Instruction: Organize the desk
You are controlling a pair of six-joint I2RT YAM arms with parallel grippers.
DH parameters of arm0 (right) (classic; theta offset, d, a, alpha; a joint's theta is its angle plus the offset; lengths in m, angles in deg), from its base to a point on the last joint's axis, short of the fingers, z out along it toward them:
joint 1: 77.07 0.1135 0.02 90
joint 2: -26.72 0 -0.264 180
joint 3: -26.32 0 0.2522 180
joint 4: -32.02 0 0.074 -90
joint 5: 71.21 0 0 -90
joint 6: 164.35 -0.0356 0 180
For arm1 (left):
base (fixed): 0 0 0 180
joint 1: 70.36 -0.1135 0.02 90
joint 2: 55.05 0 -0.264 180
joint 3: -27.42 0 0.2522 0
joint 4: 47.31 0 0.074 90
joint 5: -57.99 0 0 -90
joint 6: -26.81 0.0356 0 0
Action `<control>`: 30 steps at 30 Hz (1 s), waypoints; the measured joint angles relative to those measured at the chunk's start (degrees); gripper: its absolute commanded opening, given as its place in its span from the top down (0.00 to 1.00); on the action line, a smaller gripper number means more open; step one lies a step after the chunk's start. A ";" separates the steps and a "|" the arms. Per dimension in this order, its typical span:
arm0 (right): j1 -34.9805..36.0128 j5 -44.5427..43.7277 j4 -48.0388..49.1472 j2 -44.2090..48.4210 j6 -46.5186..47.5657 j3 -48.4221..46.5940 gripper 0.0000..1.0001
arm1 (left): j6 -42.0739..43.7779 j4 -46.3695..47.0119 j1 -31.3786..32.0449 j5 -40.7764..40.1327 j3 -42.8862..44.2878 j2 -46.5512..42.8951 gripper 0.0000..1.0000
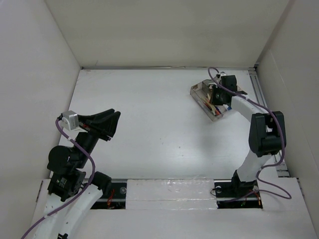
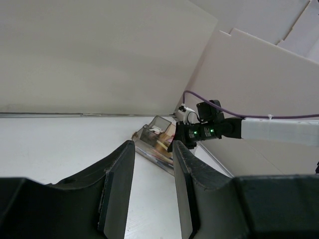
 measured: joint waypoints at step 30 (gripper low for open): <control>31.43 9.14 4.83 36.54 -4.72 5.92 1.00 | 0.68 0.66 0.00 5.60 0.00 1.18 0.46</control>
